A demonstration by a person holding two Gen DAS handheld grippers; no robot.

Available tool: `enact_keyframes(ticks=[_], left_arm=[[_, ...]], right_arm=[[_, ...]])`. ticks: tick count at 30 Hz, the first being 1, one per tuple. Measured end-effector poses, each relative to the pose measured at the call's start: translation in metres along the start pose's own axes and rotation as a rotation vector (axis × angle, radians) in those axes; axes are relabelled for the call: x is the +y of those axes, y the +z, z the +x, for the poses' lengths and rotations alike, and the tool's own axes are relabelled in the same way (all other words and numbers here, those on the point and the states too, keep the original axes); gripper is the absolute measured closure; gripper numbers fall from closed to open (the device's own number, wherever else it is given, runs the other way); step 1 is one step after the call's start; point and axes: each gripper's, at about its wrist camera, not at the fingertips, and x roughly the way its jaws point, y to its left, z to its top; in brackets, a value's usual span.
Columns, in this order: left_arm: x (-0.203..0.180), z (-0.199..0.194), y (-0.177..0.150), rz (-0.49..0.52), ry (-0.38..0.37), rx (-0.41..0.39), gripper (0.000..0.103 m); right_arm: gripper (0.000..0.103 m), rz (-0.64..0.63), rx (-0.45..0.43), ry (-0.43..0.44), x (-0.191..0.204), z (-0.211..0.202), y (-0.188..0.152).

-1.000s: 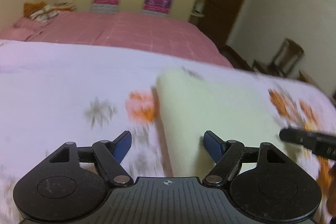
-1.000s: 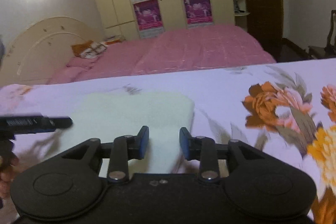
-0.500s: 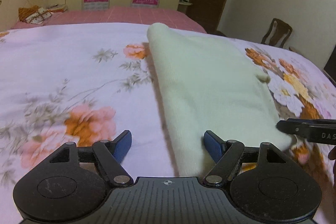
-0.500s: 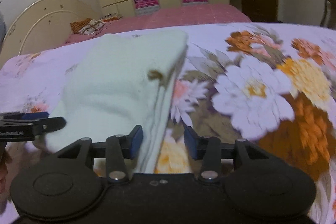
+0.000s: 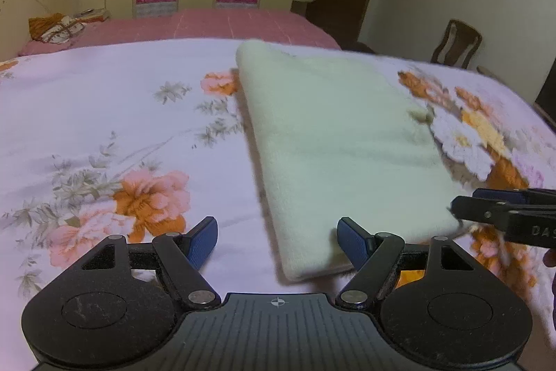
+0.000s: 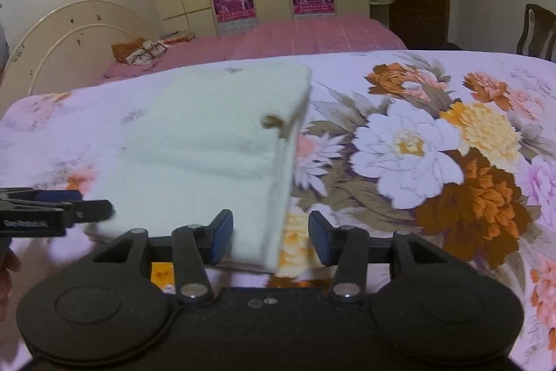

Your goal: Fold small clothes

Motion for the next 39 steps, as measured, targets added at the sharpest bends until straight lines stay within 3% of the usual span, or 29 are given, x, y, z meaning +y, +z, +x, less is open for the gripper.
enact_keyframes(ticks=[3, 7, 10, 14, 19, 25, 33, 34, 36, 39], left_arm=[[0.005, 0.003, -0.004, -0.013, -0.016, 0.004, 0.024], [0.010, 0.001, 0.004, 0.002, 0.001, -0.001, 0.020], [0.014, 0.002, 0.014, 0.000, 0.004, -0.021, 0.020], [0.027, 0.012, 0.033, -0.046, -0.010, -0.040, 0.020], [0.068, 0.040, 0.049, -0.323, -0.222, -0.031, 0.020], [0.085, 0.075, 0.049, -0.479, -0.440, 0.018, 0.021], [0.072, 0.091, 0.060, -0.440, -0.454, 0.041, 0.021], [0.071, 0.093, 0.061, -0.432, -0.456, 0.044, 0.021], [0.071, 0.094, 0.062, -0.424, -0.461, 0.048, 0.021], [0.069, 0.094, 0.064, -0.410, -0.468, 0.054, 0.021]], right_arm=[[0.051, -0.005, 0.066, -0.030, 0.002, 0.016, -0.007], [0.050, 0.005, 0.082, -0.027, -0.003, 0.016, -0.003], [0.051, 0.032, 0.040, -0.010, -0.008, 0.006, 0.005], [0.051, 0.178, -0.006, 0.054, -0.031, 0.010, 0.021], [0.051, 0.367, -0.024, 0.131, -0.063, 0.040, 0.038], [0.050, 0.488, -0.006, 0.259, -0.084, 0.076, 0.042], [0.048, 0.553, 0.037, 0.401, -0.092, 0.100, 0.051], [0.044, 0.578, 0.028, 0.423, -0.095, 0.101, 0.051], [0.038, 0.593, 0.025, 0.417, -0.100, 0.104, 0.053], [0.043, 0.524, 0.068, 0.381, -0.093, 0.109, 0.059]])
